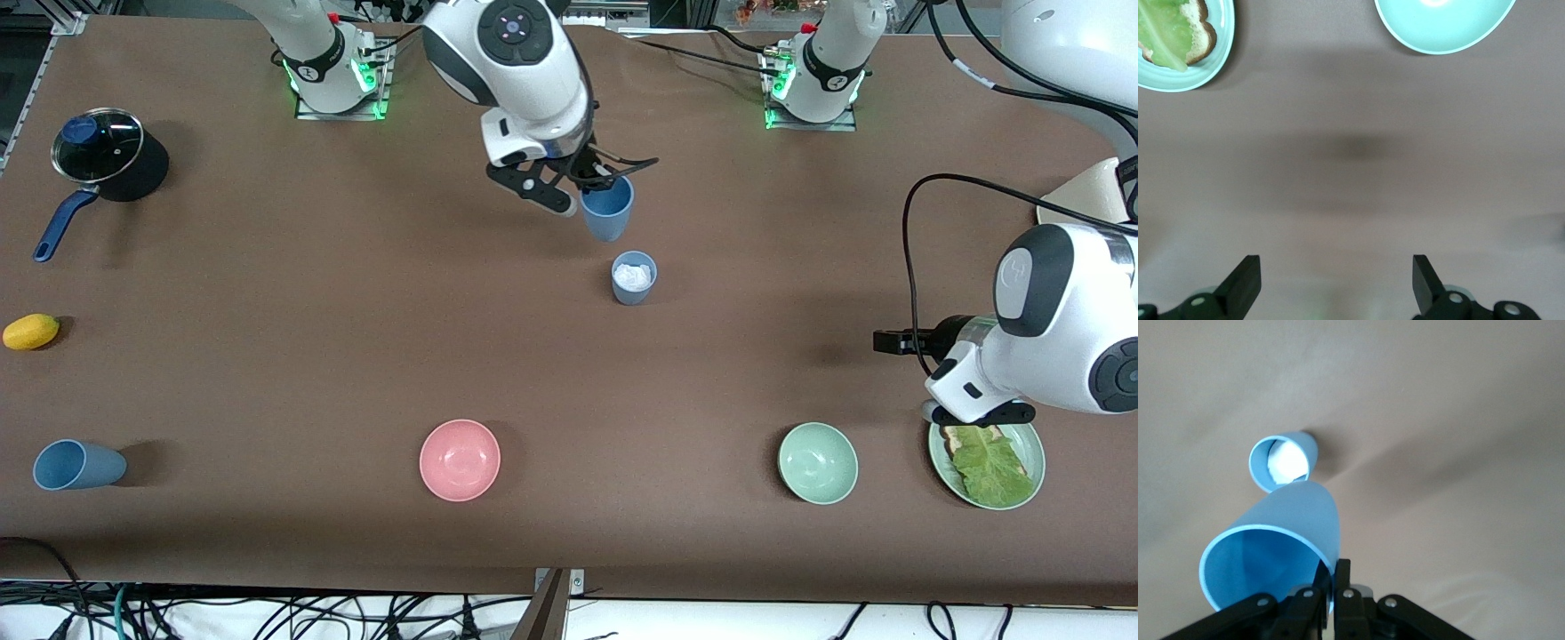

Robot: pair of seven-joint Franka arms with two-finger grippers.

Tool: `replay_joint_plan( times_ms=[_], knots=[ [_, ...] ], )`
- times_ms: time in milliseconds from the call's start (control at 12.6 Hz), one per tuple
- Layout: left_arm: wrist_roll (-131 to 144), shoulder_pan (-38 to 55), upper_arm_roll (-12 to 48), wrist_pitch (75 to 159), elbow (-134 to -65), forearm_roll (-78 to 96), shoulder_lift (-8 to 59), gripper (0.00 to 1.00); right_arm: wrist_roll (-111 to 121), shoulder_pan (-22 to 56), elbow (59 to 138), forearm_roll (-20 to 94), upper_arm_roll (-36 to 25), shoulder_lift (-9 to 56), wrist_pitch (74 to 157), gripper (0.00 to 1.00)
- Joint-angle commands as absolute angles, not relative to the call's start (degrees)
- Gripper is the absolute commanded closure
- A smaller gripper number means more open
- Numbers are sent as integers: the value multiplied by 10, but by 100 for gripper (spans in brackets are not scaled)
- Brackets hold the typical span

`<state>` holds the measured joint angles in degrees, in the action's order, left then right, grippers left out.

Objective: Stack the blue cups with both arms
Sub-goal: 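Lower the held blue cup onto the tissue cup with the right gripper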

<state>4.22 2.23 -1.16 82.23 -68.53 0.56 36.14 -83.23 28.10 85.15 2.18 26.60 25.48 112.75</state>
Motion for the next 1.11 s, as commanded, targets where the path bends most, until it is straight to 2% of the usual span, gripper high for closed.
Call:
replay_joint_plan(
  times_ms=[0, 237, 474, 1028],
  knots=[
    [37, 20, -5, 830, -692, -12, 354, 0, -887, 304, 813, 4, 262, 297, 1144, 100],
    [40, 22, -4, 827, -689, -13, 348, 0, -895, 314, 809, -12, 259, 324, 1170, 100],
    [54, 18, -4, 823, -696, -13, 333, 0, -923, 330, 755, -47, 259, 374, 1169, 100],
    [50, 0, 1, 824, -768, 11, 225, 0, -919, 333, 743, -65, 253, 392, 1170, 100]
  ],
)
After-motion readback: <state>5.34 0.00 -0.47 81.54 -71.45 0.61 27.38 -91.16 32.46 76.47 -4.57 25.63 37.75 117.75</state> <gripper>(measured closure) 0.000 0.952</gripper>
